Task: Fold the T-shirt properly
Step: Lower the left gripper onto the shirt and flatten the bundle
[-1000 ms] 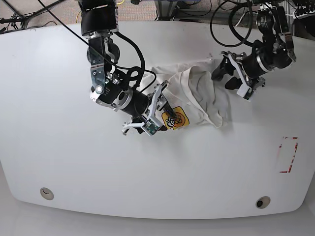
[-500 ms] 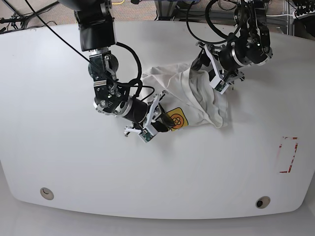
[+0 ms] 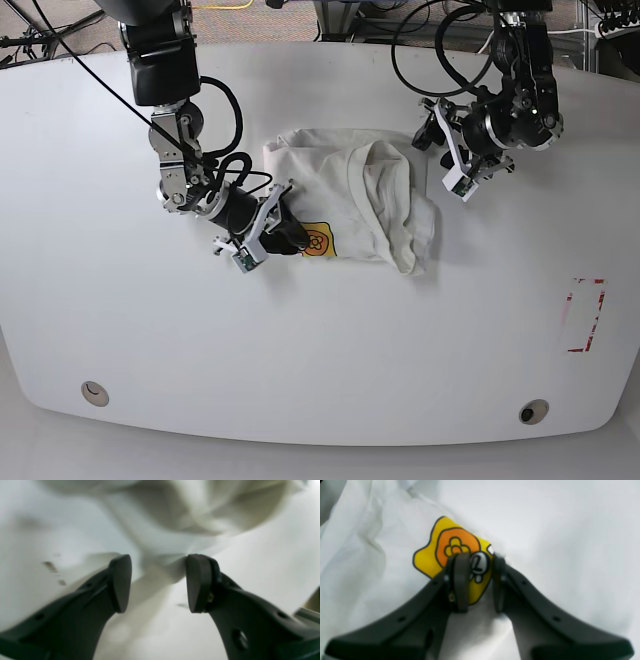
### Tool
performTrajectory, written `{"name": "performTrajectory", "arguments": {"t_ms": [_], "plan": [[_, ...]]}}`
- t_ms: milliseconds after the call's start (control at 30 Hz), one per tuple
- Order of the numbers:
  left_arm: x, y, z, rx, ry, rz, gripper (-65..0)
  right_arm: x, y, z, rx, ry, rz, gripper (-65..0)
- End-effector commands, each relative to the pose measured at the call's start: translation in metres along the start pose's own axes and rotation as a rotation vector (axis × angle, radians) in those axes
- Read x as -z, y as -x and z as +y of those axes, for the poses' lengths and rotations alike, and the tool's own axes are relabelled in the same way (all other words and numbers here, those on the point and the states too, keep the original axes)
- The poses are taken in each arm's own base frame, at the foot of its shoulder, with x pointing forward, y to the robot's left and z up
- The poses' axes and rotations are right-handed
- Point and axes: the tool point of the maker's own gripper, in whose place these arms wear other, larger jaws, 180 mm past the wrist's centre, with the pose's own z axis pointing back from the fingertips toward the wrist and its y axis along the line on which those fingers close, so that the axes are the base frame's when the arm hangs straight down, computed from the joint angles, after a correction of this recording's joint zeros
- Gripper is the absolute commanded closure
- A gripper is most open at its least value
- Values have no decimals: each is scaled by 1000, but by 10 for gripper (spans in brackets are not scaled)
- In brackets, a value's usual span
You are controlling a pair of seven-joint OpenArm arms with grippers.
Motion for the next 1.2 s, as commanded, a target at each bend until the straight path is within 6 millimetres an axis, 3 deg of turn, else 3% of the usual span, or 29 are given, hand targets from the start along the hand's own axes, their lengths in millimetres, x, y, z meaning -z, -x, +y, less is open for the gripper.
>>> {"name": "performTrajectory", "arguments": {"t_ms": [0,233,400,700,833,1000,1167], "plan": [[9,-8,8,-22,18,-15,-325,-18,17,-10,-3,50,46,-144],[29,-22,24,-67,42,-8,-325,-47,32,-12,32,112,31,-144],[26,-47,32,-45,28,-54,-325,-53,32,-3,50,124,15,-144],[-2,-99,40,52,-38,-174,-325,-70,-5,11,-29,176,23,-151],[-24,-121,36,122,-86,-236,-325,-81,-23,21,-94,192,31,-152],[-44,-119,30,181,-136,-207,-325,-90,-35,26,-142,207,36,-152],[-49,-105,10,188,-116,-192,-325,-91,-36,27,-149,209,42,-152]]}}
